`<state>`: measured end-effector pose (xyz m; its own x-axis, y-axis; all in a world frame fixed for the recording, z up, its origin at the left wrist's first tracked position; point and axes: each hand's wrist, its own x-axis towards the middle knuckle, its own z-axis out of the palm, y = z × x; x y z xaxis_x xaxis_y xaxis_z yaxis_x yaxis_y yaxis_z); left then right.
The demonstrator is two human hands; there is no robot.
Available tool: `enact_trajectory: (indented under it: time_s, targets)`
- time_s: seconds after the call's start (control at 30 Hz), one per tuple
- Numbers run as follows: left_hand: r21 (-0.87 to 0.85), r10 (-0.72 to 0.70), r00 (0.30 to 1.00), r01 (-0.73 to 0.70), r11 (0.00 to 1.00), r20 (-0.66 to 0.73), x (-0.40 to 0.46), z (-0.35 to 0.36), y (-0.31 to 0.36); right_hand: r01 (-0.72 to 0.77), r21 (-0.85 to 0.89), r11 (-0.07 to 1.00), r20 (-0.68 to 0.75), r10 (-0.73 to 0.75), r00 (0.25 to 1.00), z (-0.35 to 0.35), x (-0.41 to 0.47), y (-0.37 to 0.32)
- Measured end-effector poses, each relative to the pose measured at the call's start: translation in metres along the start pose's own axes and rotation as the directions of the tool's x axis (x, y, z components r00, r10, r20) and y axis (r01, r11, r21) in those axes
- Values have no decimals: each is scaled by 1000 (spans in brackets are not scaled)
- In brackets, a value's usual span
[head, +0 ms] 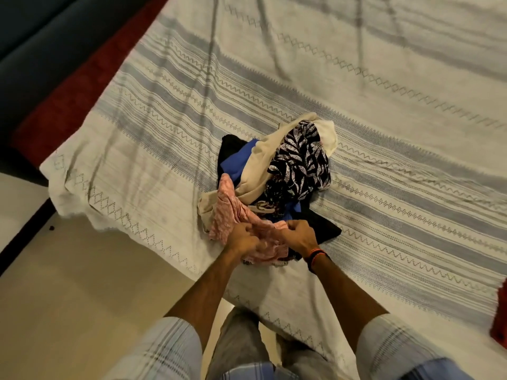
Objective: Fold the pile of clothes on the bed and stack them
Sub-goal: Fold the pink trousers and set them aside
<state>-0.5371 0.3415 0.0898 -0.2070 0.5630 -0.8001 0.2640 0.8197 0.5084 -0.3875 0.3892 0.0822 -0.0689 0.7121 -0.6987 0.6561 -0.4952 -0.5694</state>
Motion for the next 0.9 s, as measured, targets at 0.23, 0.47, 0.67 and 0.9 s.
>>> enact_trajectory:
  time_s: [0.23,0.47,0.67,0.9]
  targets:
    - [-527,42,996,-80,846,-83,-94,-5,51,208,236,949,92,-235,968,-21,-45,-31]
    - [-197,289,851,-404,893,-437,-151,6,47,344,403,848,186,-444,877,-50,-110,-60]
    - [-7,443,668,-557,831,-598,-205,-4,71,519,374,769,93,-588,804,-85,-169,-76]
    - [243,616,498,-622,744,-610,-252,-25,100,784,79,615,-263,-746,612,-115,-213,-100]
